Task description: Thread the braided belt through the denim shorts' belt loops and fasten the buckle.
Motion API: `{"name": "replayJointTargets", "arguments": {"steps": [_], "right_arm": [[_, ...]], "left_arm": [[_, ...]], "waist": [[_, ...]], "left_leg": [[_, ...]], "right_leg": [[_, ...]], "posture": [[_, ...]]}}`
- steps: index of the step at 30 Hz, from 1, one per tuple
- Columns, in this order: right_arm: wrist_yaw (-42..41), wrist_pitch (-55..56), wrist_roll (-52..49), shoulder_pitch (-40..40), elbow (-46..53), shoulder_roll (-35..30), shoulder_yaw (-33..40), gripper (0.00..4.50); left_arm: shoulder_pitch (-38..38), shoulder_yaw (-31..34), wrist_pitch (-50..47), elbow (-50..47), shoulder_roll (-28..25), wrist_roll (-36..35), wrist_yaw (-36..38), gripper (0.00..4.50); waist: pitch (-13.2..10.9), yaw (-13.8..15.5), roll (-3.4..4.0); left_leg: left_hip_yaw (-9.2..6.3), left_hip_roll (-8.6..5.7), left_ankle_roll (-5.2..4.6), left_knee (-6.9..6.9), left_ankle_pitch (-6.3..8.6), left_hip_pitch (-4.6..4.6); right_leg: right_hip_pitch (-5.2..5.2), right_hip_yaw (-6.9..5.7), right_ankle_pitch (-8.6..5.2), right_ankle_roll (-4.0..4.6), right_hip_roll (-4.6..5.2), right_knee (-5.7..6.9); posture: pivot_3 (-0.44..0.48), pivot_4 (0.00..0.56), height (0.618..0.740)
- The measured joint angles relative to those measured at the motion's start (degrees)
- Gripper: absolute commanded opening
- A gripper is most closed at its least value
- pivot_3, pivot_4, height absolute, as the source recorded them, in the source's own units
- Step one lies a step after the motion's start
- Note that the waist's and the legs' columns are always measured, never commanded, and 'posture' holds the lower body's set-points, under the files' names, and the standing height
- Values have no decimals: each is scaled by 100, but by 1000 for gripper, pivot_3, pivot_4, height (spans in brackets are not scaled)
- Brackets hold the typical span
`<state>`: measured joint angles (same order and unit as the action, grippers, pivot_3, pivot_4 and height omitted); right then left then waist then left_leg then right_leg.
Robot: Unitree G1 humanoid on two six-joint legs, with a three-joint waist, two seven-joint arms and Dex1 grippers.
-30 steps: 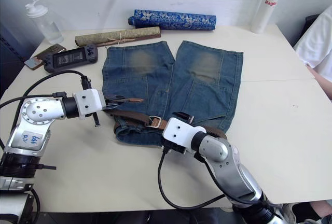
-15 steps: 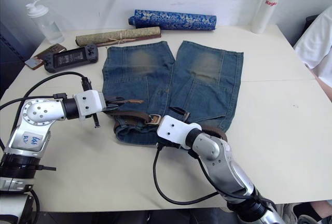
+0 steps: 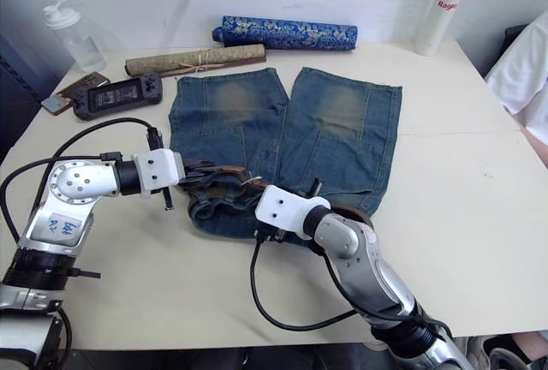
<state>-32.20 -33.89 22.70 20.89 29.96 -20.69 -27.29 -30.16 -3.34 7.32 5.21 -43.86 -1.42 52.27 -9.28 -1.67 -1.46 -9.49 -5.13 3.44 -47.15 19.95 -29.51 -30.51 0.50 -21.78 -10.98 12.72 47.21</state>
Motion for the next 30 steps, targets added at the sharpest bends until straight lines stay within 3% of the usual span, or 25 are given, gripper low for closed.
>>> {"name": "replayJointTargets", "arguments": {"steps": [10,30], "right_arm": [[-476,757,109,626,-503,-426,-221,24],[-644,1256,328,715,-791,-281,-247,24]], "left_arm": [[-175,-188,92,251,-42,93,378,0],[-389,-263,88,478,-393,223,883,0]], "waist": [[0,-10,0],[0,-15,0]], "left_leg": [[1,0,0,-1,0,0],[-3,1,0,-3,0,0]], "right_leg": [[-1,0,-1,1,-1,1],[-11,0,-14,14,-3,31]], "posture": [[0,150,637],[0,150,637]]}}
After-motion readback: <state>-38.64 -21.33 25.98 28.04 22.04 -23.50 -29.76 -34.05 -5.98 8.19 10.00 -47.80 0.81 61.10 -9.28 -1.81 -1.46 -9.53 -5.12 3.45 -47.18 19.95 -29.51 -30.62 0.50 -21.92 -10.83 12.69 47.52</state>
